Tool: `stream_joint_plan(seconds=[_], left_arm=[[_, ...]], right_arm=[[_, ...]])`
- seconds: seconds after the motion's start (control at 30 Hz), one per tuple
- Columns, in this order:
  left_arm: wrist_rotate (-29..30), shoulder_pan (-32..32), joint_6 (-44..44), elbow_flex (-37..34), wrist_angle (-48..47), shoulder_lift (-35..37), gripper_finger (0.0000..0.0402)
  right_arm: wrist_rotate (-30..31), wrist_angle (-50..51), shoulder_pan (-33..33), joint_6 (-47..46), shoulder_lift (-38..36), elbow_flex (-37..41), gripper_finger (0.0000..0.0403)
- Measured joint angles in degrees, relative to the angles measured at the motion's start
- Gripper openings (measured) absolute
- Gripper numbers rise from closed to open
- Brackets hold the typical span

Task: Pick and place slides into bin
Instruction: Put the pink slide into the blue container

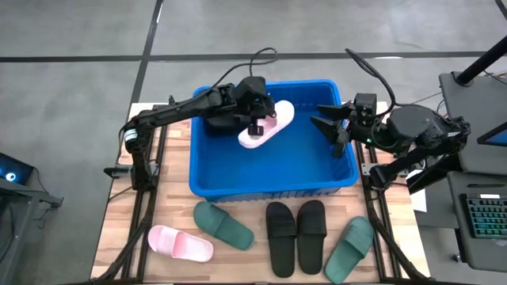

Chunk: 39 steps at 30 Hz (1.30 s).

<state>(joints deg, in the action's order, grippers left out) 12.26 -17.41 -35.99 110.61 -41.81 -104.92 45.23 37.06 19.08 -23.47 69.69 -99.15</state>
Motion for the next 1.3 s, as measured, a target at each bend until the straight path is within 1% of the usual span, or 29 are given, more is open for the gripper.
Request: stream_joint_plan(seconds=[0.13, 0.23, 0.37, 0.5, 0.67, 0.87, 0.93, 1.13, 1.3], left_arm=[[7.56, 1.6, 2.83, -0.3, -3.15, 0.0, 0.0], [11.5, 2.76, 5.95, -0.42, -3.51, 0.0, 0.0], [17.08, 4.27, 14.13, -0.53, -5.43, 0.07, 0.0], [19.47, 5.57, 22.99, -1.56, -6.55, 0.07, 0.0], [25.31, 7.33, 33.02, -2.21, -11.08, -0.48, 0.0], [27.95, 7.92, 40.16, -7.15, -13.8, -0.94, 0.0], [28.54, 8.25, 41.95, -9.07, -13.17, -0.96, 0.0], [28.58, 9.71, 47.7, -13.37, -12.28, -1.05, 0.0], [28.36, 11.35, 50.66, -14.59, -12.18, -1.1, 0.0]], right_arm=[[0.09, 0.0, -0.01, 1.17, 0.0, 0.0, 0.021], [1.73, 0.0, -0.01, 1.71, -0.02, 0.0, 0.021], [2.43, 0.0, -0.01, 1.71, -0.27, 0.0, 0.021], [2.43, 0.0, -0.01, 2.52, -0.61, 0.0, 0.021], [2.45, 0.0, 0.01, 2.85, -0.74, 0.0, 0.021], [2.43, 0.0, -0.01, 3.97, -0.76, 0.0, 0.021], [2.45, 0.0, -0.01, 4.03, -0.76, 0.01, 0.021], [2.43, 0.0, -0.01, 4.25, -1.05, 0.02, 0.021], [2.4, 0.0, -0.01, 4.25, -1.44, 0.02, 0.021]])
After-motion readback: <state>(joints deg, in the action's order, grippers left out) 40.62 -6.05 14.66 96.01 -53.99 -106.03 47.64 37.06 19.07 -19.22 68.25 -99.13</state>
